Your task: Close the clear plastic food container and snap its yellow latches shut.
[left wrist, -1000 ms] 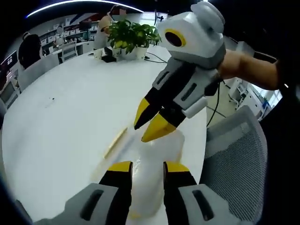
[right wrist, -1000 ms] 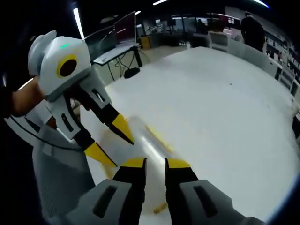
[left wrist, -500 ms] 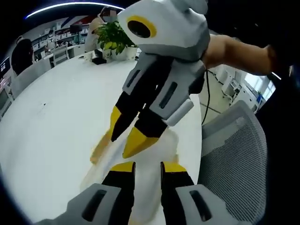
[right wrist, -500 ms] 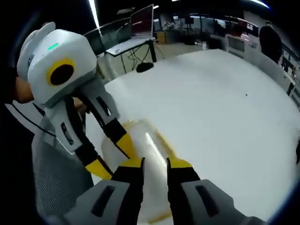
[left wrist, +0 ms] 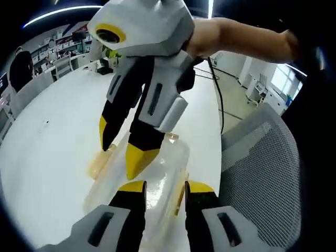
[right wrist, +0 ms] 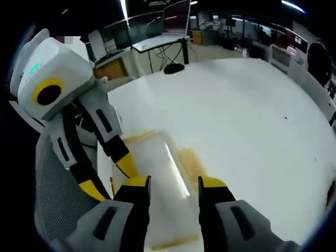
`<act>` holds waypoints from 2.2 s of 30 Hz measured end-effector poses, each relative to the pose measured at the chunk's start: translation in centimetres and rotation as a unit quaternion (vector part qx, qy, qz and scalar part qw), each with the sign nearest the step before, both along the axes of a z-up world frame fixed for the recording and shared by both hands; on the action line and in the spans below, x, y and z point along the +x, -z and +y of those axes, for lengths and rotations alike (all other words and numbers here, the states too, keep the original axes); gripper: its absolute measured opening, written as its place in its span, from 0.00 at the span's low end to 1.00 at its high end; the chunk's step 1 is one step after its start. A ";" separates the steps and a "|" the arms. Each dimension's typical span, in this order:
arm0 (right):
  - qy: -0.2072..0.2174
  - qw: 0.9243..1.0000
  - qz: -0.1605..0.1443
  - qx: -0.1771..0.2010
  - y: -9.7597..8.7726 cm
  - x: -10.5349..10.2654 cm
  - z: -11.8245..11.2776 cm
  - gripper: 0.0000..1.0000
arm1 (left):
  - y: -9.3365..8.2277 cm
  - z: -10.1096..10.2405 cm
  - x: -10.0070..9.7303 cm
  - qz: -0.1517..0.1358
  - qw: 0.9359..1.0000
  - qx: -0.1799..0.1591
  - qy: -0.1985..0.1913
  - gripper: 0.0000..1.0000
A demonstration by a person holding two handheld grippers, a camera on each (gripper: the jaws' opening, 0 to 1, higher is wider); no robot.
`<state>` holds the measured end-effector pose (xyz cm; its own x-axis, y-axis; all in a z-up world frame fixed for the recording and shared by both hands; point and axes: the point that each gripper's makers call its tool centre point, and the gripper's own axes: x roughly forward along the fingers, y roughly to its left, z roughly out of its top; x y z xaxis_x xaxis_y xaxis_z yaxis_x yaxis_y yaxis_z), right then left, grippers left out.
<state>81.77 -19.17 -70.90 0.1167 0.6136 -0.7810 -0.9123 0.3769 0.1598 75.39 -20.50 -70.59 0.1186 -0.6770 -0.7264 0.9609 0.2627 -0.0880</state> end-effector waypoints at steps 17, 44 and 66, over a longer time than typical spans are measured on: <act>-0.069 0.995 0.062 -0.036 0.7 -0.4 -0.1 0.37 | 0.4 0.0 -0.5 -0.085 0.995 0.020 0.058 0.26; -0.171 0.978 0.088 -0.076 1.5 -0.5 0.4 0.37 | 1.1 -0.1 -0.4 -0.187 0.974 0.065 0.114 0.30; -0.201 0.970 0.098 -0.098 1.7 -0.7 0.6 0.36 | 1.4 -0.1 -0.4 -0.227 0.963 0.062 0.132 0.30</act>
<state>81.09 -18.58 -72.56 -0.2627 0.4168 -0.8702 -0.9515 0.0379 0.3054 74.94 -20.55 -71.96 0.2795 -0.6386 -0.7169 0.9274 -0.0139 0.3739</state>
